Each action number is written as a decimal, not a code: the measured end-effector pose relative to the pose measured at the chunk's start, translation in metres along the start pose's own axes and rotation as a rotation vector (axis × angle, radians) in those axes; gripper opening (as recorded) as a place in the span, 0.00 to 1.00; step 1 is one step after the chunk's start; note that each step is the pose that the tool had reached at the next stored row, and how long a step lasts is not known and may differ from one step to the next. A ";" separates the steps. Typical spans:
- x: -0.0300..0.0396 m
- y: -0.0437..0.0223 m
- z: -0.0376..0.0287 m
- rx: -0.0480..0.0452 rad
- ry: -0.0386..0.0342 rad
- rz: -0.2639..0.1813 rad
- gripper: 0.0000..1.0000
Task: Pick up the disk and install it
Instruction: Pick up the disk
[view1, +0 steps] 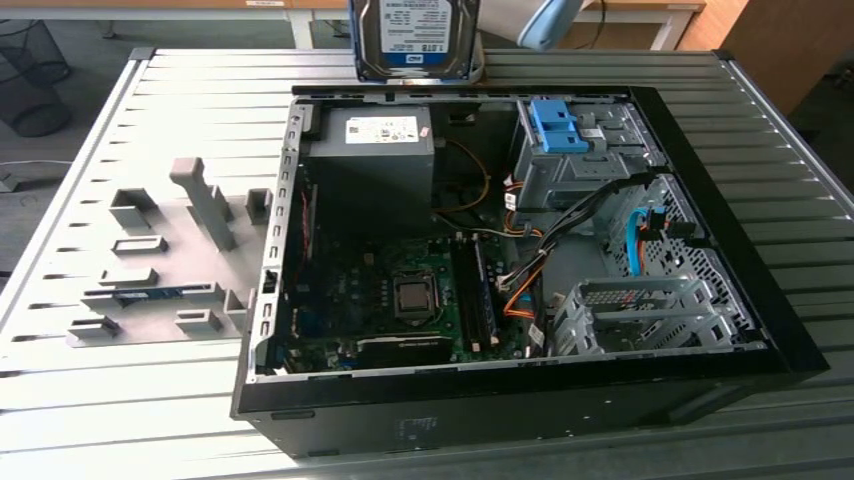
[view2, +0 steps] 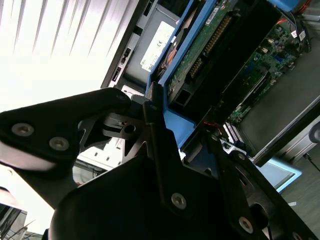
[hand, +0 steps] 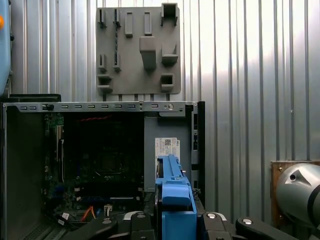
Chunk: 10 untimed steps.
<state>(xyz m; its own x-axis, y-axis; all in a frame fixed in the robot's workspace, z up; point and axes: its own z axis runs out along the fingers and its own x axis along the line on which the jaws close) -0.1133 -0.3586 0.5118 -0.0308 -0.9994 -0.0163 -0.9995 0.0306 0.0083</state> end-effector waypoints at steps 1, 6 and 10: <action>-0.0001 -0.0015 0.0000 0.0000 0.0000 0.000 0.37; -0.0003 -0.0088 -0.0001 0.0000 0.0000 0.000 0.37; -0.0003 -0.0101 -0.0001 0.0000 0.0000 0.000 0.37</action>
<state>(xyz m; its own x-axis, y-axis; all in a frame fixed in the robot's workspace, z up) -0.1033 -0.3586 0.5118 -0.0309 -0.9994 -0.0163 -0.9995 0.0307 0.0083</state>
